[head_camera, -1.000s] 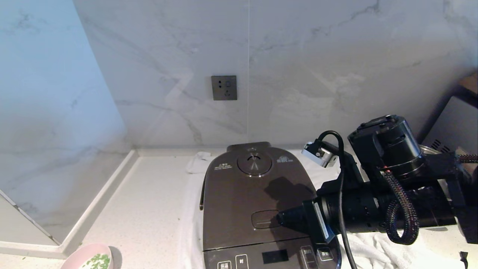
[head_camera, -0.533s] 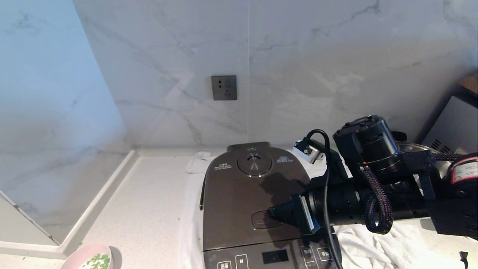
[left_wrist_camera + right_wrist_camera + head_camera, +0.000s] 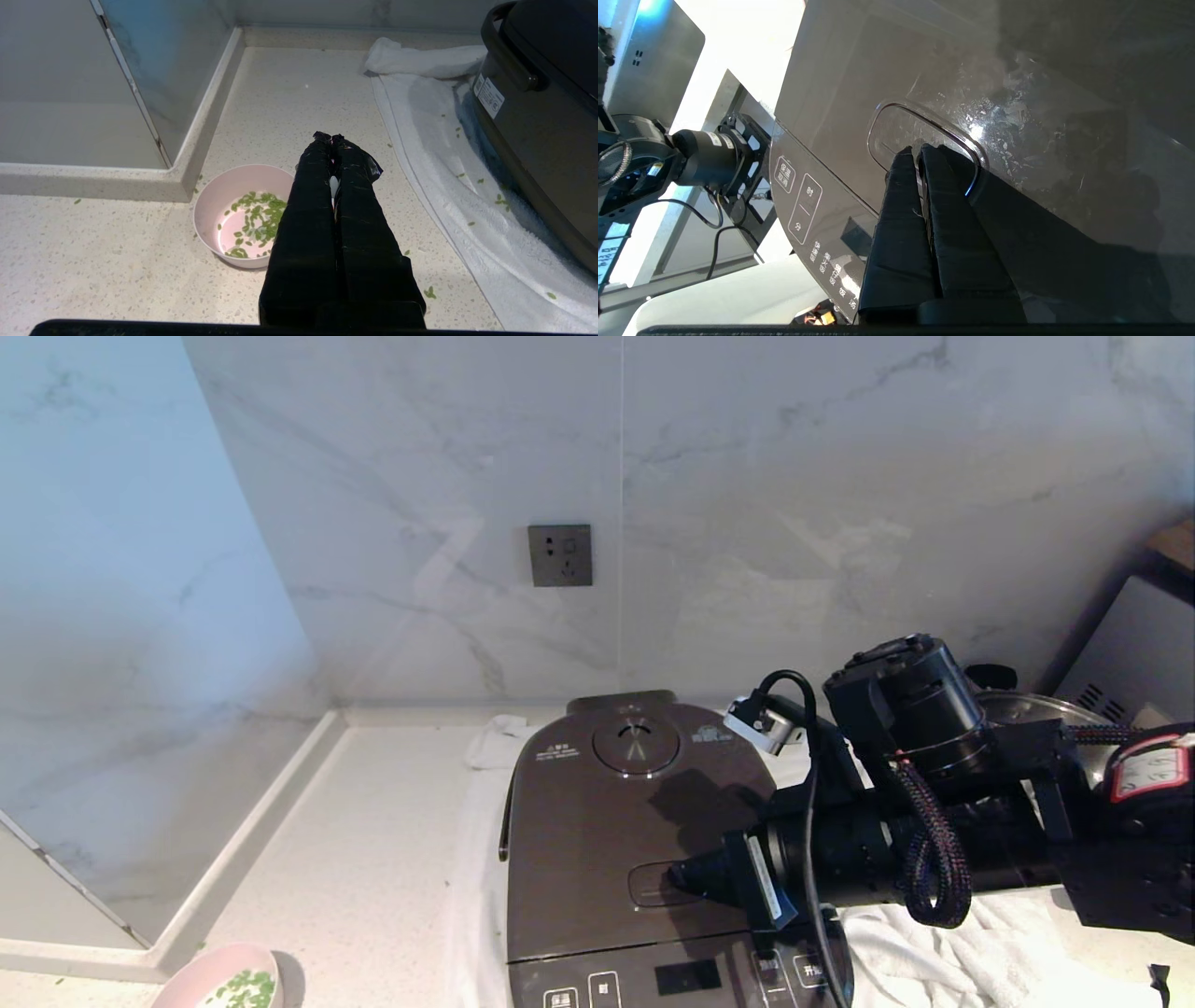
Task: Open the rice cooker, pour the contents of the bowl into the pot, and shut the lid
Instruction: Open the rice cooker
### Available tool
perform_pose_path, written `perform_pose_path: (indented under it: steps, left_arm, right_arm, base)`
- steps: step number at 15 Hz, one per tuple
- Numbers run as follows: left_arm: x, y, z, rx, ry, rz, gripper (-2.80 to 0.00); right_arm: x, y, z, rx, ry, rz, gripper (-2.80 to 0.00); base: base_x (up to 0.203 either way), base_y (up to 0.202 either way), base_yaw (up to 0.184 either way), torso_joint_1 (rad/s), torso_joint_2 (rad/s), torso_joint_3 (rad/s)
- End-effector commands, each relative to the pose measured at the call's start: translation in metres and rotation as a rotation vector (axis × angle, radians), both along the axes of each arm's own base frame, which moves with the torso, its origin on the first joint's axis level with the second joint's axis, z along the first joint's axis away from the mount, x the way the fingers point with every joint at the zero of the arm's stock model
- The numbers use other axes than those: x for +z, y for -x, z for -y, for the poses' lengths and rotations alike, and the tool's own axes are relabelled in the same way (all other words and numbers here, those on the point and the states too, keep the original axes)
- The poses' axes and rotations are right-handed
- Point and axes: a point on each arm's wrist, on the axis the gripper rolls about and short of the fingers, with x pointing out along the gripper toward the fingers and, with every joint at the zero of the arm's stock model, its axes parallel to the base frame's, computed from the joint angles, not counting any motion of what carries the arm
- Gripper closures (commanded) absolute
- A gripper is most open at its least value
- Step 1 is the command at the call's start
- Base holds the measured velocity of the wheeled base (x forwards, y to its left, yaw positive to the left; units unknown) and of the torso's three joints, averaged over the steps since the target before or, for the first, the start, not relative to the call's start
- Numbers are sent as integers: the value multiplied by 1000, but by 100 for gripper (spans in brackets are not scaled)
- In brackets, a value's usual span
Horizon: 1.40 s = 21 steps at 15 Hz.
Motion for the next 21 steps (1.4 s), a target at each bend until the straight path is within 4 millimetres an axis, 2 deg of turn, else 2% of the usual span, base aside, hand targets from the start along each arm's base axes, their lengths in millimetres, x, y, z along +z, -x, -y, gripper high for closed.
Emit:
perform_pose_path:
  steps: [1,12,16,18,21]
  left_arm:
    - [0,0,0,0,0,-2,0]
    - [0,0,0,0,0,-2,0]
    - [0,0,0,0,0,-2,0]
    - [0,0,0,0,0,-2,0]
    - [0,0,0,0,0,-2,0]
  right_arm:
    - [-1,-1,0,1,-1,-4,0]
    - [-15,1,-1,17,2,-32,0]
    - [-15,1,-1,7,-5,-42,0]
    - [-8,0,-2,5,-20,-22,0]
    - [17,1,-1,2,-76,45,0]
  base:
    - [0,0,0,0,0,0]
    - [0,0,0,0,0,0]
    - [0,0,0,0,0,0]
    - [0,0,0,0,0,0]
    - [0,0,0,0,0,0]
